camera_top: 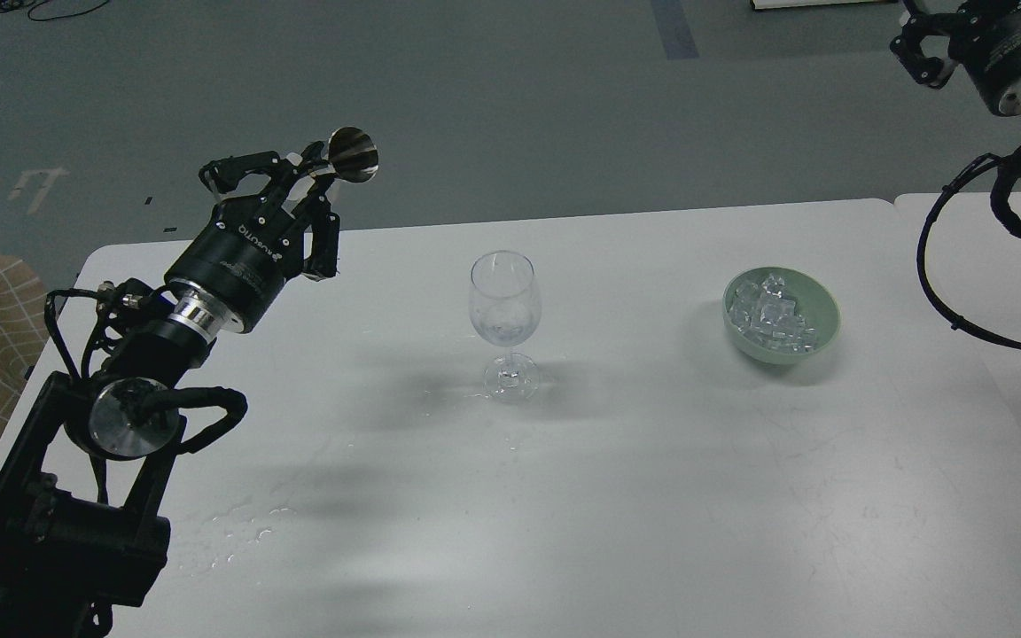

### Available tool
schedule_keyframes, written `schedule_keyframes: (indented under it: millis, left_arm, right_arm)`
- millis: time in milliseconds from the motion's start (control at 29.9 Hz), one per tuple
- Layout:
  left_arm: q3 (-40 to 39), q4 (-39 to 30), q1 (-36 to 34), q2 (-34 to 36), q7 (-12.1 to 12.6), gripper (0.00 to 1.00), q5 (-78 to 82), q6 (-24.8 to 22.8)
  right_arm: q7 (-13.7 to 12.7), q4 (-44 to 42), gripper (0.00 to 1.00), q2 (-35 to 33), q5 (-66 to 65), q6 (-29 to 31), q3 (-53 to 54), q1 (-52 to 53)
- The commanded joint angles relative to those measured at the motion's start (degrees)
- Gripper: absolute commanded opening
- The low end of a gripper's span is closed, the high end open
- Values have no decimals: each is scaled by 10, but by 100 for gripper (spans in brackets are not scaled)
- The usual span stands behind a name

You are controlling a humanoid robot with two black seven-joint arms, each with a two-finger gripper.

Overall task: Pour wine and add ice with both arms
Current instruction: 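Bring the jigger back down toward its starting spot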

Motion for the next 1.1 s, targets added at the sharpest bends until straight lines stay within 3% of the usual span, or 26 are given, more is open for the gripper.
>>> schedule_keyframes:
  millis: [0,67,167,401,468,669,1070]
  left_arm:
    - [-31,67,0,0,-9,0,-90,17]
    - [-48,135,-13,0,-10,0,-127,16]
    - [-58,253,-56,0,-32,0,-166,8]
    - [-59,365,-99,0,-49,0,-283,-22]
    - [-59,395,-107,0,-65,0,-304,-24]
    - [-72,414,-121,-15,-96,0,-379,-46]
    - [-86,427,-97,-46,-97,0,-388,-109]
  right_arm:
    - [-1,0,100,-1,-1,-1,-3,-1]
    - [-1,-2,100,-1,-3,-1,-4,-1]
    - [-2,-9,100,-1,-4,-2,-4,-1]
    - [-3,-9,100,-1,-7,-4,-5,-16]
    - [-3,-9,100,-1,-9,-5,-7,-17]
    - [-2,-13,100,-24,-10,-5,-65,-11]
    - [-2,-12,100,-28,-10,-5,-80,-7]
